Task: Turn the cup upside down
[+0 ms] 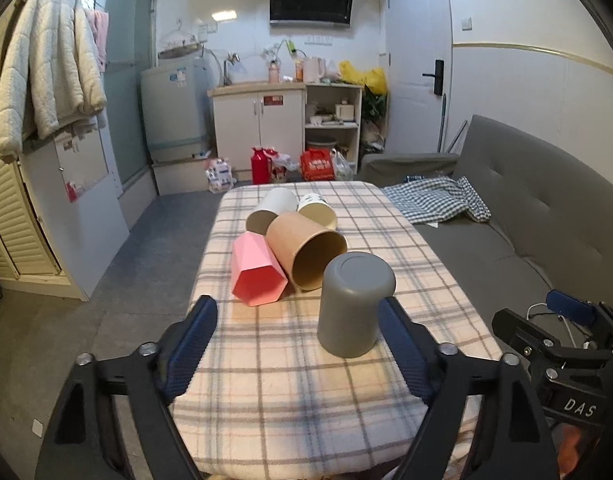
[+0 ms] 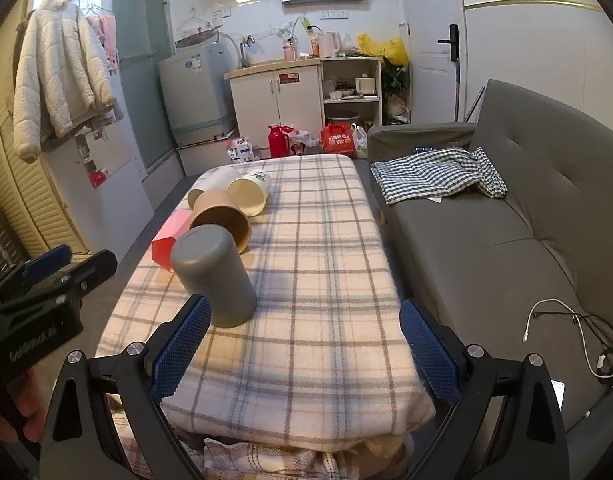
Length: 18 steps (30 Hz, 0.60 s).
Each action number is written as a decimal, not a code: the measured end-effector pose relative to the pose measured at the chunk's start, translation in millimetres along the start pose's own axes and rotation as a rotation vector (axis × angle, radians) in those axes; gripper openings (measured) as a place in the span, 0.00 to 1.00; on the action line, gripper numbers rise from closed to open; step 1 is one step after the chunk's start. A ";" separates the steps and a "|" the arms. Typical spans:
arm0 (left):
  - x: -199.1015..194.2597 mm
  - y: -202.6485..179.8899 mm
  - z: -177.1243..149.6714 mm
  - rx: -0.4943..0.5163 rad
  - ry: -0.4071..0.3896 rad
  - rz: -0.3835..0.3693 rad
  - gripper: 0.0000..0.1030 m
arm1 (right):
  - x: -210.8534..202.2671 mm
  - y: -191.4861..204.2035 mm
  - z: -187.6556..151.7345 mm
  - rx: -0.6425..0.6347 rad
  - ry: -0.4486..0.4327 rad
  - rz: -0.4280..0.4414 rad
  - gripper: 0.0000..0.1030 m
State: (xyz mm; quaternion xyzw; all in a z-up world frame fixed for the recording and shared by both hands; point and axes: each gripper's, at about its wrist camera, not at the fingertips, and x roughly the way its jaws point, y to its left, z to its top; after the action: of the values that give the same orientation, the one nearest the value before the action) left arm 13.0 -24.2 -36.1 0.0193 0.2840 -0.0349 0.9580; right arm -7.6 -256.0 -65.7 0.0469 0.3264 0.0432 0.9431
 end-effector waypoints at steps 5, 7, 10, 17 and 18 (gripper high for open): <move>-6.0 5.0 -10.1 -0.025 -0.014 -0.006 0.83 | -0.5 2.0 -6.7 -0.007 0.000 -0.010 0.93; -7.5 7.9 -14.9 -0.045 -0.015 -0.007 0.84 | -1.9 1.9 -8.1 -0.007 -0.004 -0.011 0.93; -8.8 10.1 -20.5 -0.067 -0.013 0.007 0.98 | -1.9 2.3 -10.4 -0.009 -0.011 -0.022 0.93; -15.6 12.7 -22.2 -0.075 -0.041 0.033 0.99 | 0.3 2.1 -12.8 -0.011 -0.001 -0.023 0.94; -15.6 12.9 -22.5 -0.076 -0.039 0.033 0.99 | 0.2 2.0 -12.8 -0.012 -0.002 -0.026 0.94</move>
State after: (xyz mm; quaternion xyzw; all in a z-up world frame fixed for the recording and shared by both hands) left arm -11.3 -9.1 -46.3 -0.0129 0.2661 -0.0087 0.9638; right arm -15.5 -253.2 -75.6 0.0370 0.3257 0.0330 0.9442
